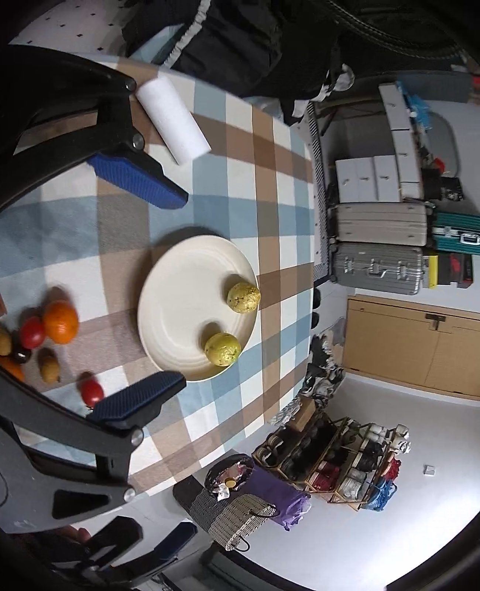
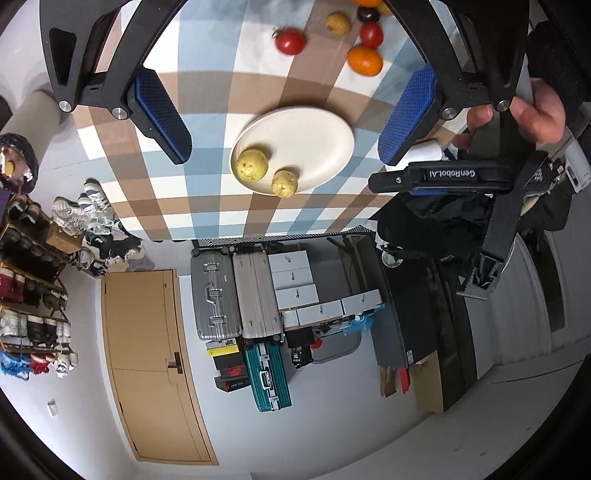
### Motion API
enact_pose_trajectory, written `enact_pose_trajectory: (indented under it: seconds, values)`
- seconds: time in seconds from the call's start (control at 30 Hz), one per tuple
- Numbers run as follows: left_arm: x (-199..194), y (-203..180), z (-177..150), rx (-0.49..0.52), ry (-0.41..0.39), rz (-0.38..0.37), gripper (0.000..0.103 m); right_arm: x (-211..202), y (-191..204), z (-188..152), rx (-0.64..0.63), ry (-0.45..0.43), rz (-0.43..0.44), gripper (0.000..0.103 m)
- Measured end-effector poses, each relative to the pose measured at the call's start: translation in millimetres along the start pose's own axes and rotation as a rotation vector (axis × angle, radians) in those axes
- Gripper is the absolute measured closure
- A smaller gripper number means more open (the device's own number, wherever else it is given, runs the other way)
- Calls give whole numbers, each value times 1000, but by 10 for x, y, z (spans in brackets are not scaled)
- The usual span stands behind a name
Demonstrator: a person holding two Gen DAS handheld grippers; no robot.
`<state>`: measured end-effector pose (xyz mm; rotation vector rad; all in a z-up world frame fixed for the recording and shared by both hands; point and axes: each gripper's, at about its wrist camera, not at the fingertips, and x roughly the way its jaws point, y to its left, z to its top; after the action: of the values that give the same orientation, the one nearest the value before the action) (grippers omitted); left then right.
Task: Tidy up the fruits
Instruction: 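Withdraw both tools from the plate back toward the remaining fruits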
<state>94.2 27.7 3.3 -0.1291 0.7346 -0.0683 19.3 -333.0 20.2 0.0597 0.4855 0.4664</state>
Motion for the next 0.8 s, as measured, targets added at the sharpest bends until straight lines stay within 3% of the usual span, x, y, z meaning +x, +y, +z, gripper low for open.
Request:
enact_pose_trajectory:
  seconds: [0.07,0.37,0.63,0.8]
  values:
    - [-162,-4,-118,5,-28,10,1,-100,70,-49,1,-9,-7,0]
    - [-527,70,-602,-8,-63,21,1,-393,236,-343,32,7,-23,0]
    - [-558,92,-986,-11,-52,65,1,-476,264,-658,34,66,-4,0]
    - [-466,111,-1135,-17,-28,49,1,-459,282,-862,25,107,2,0]
